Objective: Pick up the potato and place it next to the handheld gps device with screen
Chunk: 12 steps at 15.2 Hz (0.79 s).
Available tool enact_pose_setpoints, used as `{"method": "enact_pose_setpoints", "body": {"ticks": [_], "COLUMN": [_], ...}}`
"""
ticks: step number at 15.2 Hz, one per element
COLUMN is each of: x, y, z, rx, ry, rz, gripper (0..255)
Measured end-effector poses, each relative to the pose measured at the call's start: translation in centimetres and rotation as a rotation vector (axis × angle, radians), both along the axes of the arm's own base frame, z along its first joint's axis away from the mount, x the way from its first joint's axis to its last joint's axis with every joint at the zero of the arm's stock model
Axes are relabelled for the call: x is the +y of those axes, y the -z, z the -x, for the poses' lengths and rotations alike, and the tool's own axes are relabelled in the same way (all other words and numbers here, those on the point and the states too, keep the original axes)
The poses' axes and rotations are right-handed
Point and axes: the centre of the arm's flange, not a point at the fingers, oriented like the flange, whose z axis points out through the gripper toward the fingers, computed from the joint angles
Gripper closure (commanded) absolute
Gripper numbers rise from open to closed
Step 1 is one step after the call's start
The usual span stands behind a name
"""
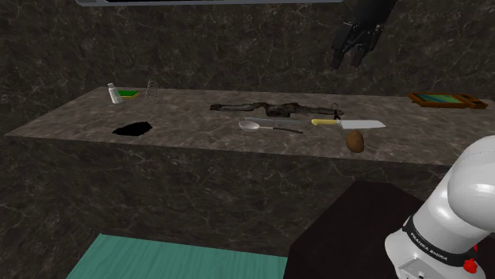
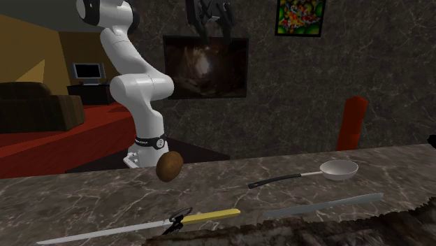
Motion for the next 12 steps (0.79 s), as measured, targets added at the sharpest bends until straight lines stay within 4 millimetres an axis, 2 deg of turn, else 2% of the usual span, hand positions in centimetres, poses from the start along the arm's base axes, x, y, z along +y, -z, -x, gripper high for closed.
{"method": "enact_pose_setpoints", "body": {"ticks": [1,4,12], "x": [0.0,-0.9,-4.7], "y": [0.0,2.3,10.8], "z": [0.0,-0.7,-2.5], "rx": [0.000,0.024,0.116], "ry": [0.000,0.069,0.328], "rz": [0.000,0.014,0.069], "gripper": [0,0,0]}}
